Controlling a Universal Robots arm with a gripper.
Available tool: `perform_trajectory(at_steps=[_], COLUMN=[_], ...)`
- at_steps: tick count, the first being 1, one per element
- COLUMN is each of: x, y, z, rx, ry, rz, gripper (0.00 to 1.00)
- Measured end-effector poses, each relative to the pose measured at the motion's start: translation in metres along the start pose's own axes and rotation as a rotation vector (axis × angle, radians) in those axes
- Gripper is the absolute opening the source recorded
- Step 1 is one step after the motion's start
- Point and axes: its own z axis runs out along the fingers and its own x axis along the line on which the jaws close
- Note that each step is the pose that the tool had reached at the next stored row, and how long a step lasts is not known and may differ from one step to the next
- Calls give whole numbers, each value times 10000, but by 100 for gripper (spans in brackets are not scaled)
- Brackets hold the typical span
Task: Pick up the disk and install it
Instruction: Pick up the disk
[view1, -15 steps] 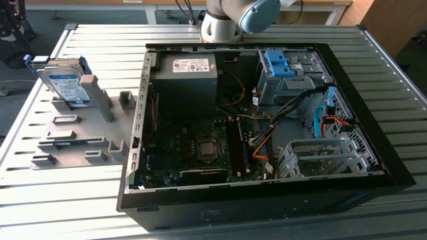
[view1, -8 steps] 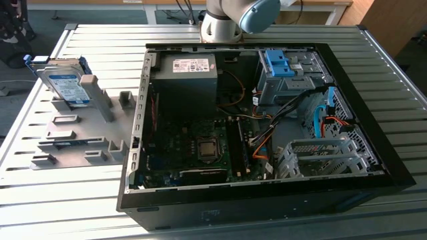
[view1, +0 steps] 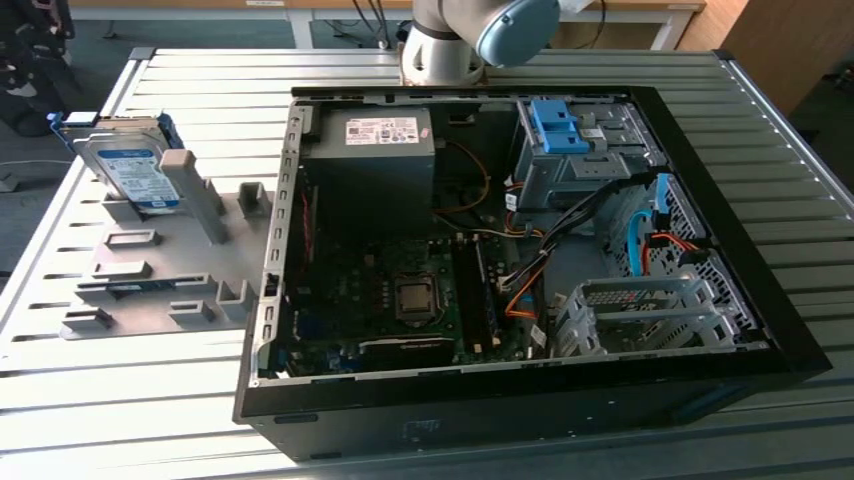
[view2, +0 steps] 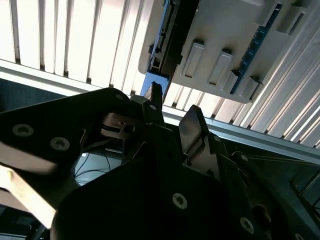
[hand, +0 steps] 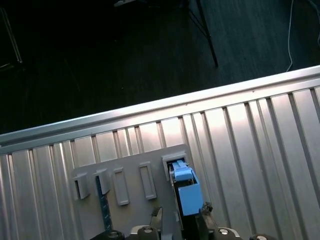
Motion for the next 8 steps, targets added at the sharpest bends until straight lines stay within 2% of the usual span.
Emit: perform_trajectory(at_steps=[5, 8], x=[-3, 0], y=[5, 16], z=[84, 112], rx=[52, 190], ry=[-16, -49], rz=[-35, -39], gripper=[42, 42])
